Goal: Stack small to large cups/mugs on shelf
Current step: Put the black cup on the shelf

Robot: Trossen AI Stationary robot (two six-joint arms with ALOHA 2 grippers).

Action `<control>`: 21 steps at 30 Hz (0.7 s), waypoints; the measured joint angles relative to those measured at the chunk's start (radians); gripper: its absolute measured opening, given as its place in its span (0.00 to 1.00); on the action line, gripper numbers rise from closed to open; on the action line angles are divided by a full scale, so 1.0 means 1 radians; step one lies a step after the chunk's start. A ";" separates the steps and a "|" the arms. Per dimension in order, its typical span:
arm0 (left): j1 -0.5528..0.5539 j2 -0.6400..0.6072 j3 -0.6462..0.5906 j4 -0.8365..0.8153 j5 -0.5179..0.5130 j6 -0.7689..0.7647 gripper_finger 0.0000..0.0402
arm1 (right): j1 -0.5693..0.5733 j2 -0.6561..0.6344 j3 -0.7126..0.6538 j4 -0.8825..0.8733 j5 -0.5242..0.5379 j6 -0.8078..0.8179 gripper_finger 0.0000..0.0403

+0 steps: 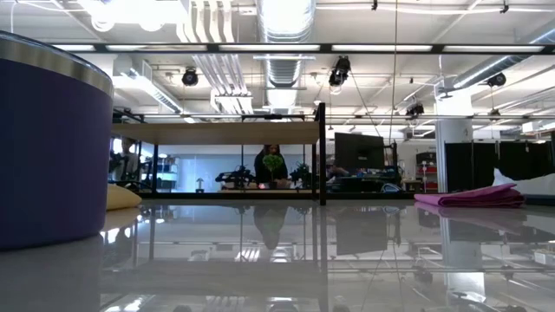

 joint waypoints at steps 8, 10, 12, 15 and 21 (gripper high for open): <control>0.005 -0.002 -0.048 0.000 0.016 -0.061 0.23 | 0.000 -0.002 0.000 -0.003 0.000 0.000 0.36; 0.015 -0.002 -0.050 0.001 0.022 -0.049 0.15 | 0.000 -0.003 0.000 -0.003 0.000 0.001 0.36; 0.027 -0.005 -0.054 0.001 0.023 -0.032 0.05 | 0.000 -0.003 0.000 -0.003 0.000 0.001 0.36; 0.058 -0.018 -0.059 -0.009 0.030 -0.024 0.01 | 0.000 -0.003 0.000 -0.003 0.000 0.004 0.36; 0.194 -0.131 0.016 -0.159 0.037 0.088 0.00 | 0.000 -0.003 0.000 -0.003 -0.004 0.037 0.36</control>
